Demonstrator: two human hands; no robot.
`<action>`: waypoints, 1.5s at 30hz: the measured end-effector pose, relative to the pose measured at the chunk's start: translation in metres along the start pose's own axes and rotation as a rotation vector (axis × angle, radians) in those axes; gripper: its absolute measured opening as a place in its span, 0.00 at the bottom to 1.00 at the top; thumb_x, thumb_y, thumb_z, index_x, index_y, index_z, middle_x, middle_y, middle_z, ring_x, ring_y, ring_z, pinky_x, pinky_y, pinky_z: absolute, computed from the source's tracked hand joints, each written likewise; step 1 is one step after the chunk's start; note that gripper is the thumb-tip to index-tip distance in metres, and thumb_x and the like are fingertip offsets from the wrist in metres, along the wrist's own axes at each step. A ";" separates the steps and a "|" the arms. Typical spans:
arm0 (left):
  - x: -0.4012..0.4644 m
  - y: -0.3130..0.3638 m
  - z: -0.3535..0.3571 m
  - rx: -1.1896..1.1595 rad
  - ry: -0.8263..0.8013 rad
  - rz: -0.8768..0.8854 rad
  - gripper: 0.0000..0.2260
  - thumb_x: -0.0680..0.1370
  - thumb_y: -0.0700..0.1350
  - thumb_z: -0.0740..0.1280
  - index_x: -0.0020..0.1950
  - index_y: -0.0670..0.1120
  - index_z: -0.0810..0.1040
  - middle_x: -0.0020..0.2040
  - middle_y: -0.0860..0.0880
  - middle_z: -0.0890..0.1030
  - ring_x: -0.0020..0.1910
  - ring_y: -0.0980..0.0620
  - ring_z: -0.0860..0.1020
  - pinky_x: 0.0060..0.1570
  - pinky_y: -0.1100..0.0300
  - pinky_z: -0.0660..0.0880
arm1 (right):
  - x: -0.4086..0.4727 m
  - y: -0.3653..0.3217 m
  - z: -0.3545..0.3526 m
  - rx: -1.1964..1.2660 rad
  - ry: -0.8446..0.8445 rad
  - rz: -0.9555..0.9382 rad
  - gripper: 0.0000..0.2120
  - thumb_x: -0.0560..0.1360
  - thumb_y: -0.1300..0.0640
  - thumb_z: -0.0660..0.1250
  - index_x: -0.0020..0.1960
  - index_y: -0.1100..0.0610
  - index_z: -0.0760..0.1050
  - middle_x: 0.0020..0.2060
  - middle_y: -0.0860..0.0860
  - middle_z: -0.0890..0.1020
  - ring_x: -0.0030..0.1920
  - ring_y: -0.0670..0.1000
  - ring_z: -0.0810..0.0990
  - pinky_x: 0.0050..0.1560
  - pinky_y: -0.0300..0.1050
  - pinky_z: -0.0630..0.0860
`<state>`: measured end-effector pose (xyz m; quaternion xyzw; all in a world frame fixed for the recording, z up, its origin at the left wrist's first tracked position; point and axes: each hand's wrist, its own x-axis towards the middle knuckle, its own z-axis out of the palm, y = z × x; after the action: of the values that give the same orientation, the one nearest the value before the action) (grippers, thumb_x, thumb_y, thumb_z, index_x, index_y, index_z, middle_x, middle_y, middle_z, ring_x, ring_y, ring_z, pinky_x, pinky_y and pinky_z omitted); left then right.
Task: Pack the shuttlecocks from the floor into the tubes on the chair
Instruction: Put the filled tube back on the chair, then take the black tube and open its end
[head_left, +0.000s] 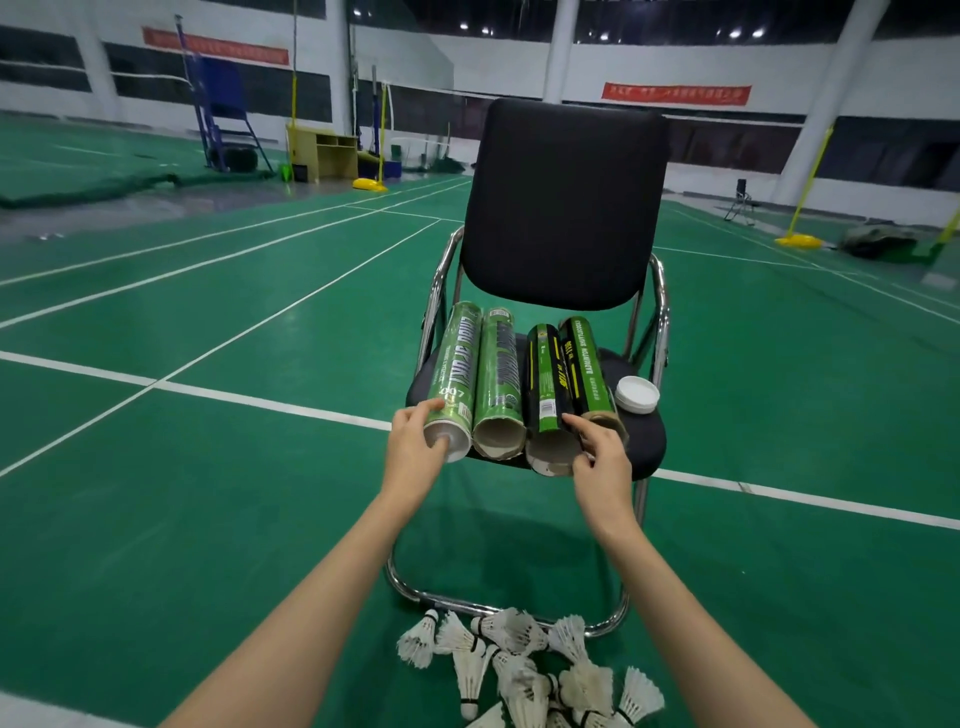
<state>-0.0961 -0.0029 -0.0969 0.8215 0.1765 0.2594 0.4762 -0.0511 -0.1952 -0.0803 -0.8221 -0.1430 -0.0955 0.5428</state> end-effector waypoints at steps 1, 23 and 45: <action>-0.004 0.000 0.001 0.002 -0.004 0.007 0.20 0.75 0.34 0.63 0.66 0.49 0.72 0.62 0.46 0.68 0.51 0.54 0.69 0.48 0.70 0.63 | -0.001 -0.003 -0.001 0.036 0.005 0.004 0.25 0.73 0.74 0.54 0.62 0.53 0.74 0.56 0.49 0.70 0.57 0.49 0.72 0.65 0.46 0.68; -0.072 0.108 -0.004 -0.530 -0.084 0.321 0.24 0.76 0.28 0.59 0.62 0.53 0.76 0.58 0.56 0.80 0.53 0.61 0.79 0.53 0.65 0.75 | -0.035 -0.059 -0.030 0.382 0.032 -0.250 0.22 0.73 0.62 0.62 0.61 0.41 0.73 0.61 0.50 0.76 0.62 0.47 0.74 0.64 0.55 0.71; -0.100 0.023 0.015 -0.785 -0.632 -0.303 0.21 0.76 0.26 0.58 0.59 0.48 0.75 0.40 0.43 0.83 0.36 0.49 0.82 0.37 0.57 0.82 | -0.083 0.050 -0.075 -0.659 -0.174 -0.511 0.45 0.61 0.46 0.77 0.71 0.43 0.57 0.63 0.47 0.73 0.64 0.51 0.70 0.68 0.50 0.56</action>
<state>-0.1658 -0.0784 -0.1085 0.5845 0.0305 -0.0260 0.8104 -0.1129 -0.2932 -0.1201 -0.8947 -0.3493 -0.1978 0.1957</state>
